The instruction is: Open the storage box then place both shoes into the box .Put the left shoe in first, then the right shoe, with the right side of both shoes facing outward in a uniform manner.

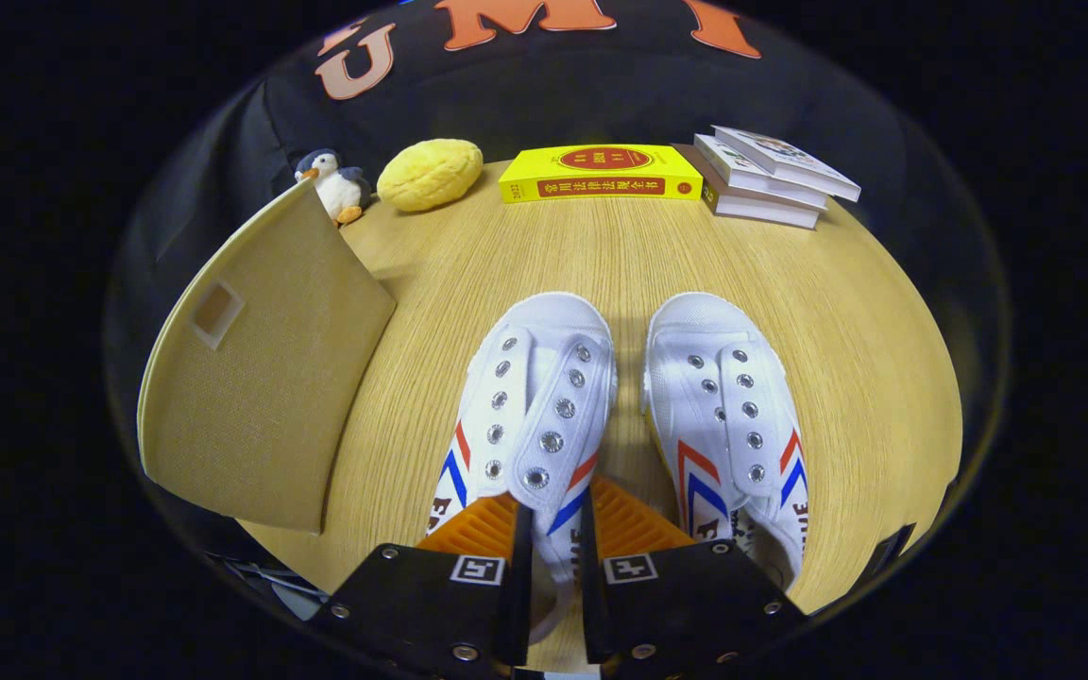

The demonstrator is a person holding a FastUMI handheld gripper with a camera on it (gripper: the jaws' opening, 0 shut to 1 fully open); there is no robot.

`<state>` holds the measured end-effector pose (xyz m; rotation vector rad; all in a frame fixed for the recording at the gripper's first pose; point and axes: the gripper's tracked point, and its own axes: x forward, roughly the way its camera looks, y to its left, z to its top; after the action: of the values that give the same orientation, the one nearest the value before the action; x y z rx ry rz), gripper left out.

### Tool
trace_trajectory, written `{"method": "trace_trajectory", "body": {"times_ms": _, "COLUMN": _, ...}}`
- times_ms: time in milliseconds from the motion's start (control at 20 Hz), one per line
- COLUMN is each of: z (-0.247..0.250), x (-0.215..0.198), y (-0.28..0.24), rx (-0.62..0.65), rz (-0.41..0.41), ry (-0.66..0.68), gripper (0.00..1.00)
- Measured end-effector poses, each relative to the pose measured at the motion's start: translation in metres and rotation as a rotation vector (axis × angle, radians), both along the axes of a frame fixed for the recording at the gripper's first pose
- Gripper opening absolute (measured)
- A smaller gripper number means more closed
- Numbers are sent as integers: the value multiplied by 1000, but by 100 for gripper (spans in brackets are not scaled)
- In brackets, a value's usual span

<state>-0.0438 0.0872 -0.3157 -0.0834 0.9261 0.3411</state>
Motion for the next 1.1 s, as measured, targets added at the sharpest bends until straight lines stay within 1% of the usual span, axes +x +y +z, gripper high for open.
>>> {"method": "trace_trajectory", "body": {"times_ms": 50, "z": 4, "x": 6, "y": 1, "rx": -4, "rz": 6, "ry": -34, "gripper": 18}}
{"method": "trace_trajectory", "body": {"times_ms": 100, "z": 2, "x": 7, "y": 1, "rx": 19, "rz": -5, "ry": -49, "gripper": 9}}
{"method": "trace_trajectory", "body": {"times_ms": 150, "z": 0, "x": 5, "y": 0, "rx": 62, "rz": -49, "ry": -28, "gripper": 1}}
{"method": "trace_trajectory", "body": {"times_ms": 200, "z": 4, "x": 6, "y": 0, "rx": 98, "rz": -92, "ry": -21, "gripper": 0}}
{"method": "trace_trajectory", "body": {"times_ms": 300, "z": 20, "x": 14, "y": 2, "rx": 122, "rz": -116, "ry": -72, "gripper": 0}}
{"method": "trace_trajectory", "body": {"times_ms": 500, "z": 60, "x": 21, "y": 18, "rx": 176, "rz": -123, "ry": -122, "gripper": 0}}
{"method": "trace_trajectory", "body": {"times_ms": 650, "z": 100, "x": 29, "y": 34, "rx": 185, "rz": -128, "ry": -170, "gripper": 0}}
{"method": "trace_trajectory", "body": {"times_ms": 900, "z": 170, "x": 28, "y": 83, "rx": 247, "rz": -145, "ry": -228, "gripper": 0}}
{"method": "trace_trajectory", "body": {"times_ms": 1100, "z": 212, "x": 17, "y": 141, "rx": 328, "rz": -150, "ry": -237, "gripper": 0}}
